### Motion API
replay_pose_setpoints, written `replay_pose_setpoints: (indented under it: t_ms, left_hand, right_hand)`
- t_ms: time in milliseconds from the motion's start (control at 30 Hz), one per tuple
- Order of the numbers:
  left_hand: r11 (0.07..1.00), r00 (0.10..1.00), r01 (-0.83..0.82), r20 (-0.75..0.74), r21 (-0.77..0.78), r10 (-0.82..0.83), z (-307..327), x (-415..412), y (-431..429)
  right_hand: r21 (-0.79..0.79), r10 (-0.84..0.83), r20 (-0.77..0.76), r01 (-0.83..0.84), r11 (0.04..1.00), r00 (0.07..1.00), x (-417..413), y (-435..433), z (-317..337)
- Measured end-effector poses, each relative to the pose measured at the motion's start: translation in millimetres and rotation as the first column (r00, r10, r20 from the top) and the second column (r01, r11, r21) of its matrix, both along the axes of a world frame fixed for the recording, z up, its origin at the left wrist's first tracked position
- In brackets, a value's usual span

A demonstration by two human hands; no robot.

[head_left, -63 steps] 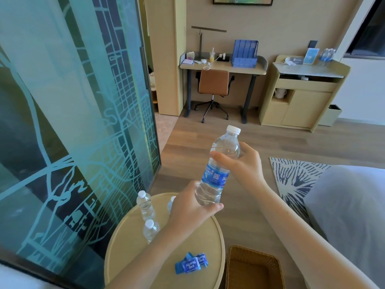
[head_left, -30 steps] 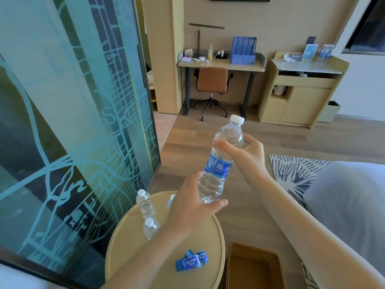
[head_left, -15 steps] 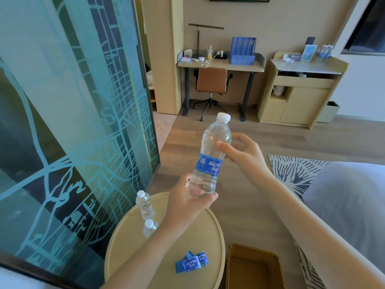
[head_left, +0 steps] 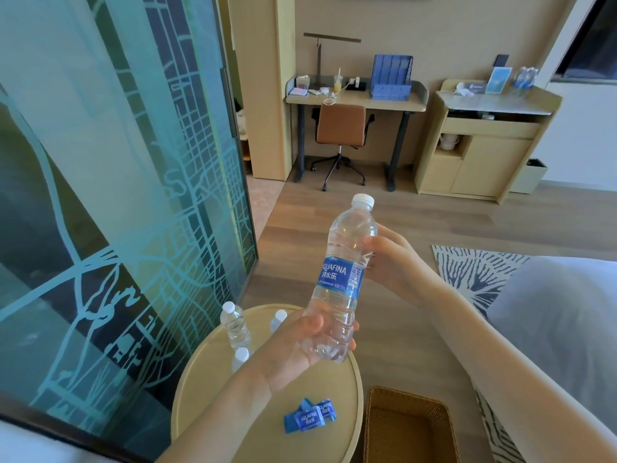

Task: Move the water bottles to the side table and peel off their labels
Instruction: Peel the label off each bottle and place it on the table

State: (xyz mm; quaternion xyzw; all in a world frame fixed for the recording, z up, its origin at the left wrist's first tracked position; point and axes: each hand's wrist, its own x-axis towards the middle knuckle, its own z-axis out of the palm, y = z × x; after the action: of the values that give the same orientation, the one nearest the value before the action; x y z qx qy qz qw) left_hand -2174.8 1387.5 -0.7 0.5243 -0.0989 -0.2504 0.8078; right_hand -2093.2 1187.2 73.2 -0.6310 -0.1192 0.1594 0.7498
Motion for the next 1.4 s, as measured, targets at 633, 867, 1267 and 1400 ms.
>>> replay_pose_setpoints:
  t_ms: [633, 867, 1267, 1400]
  left_hand:
    - [0.639, 0.873, -0.478, 0.406, 0.603, 0.27, 12, 2, -19]
    - [0.669, 0.878, -0.476, 0.342, 0.571, 0.333, 15, 1, -20]
    - [0.824, 0.925, -0.374, 0.24, 0.427, 0.295, 31, 5, -17]
    - [0.843, 0.935, -0.346, 0.231, 0.412, 0.271, 30, 2, -17]
  right_hand:
    - [-0.154, -0.375, 0.196, 0.406, 0.901, 0.906, -1, 22, -2]
    - [-0.221, -0.37, 0.229, 0.418, 0.881, 0.9, -2, 23, -5]
    - [-0.152, -0.131, 0.028, 0.134, 0.979, 0.991, -26, 10, -27]
    - [-0.086, -0.028, -0.004, 0.028, 0.996, 1.0, -34, 9, -38]
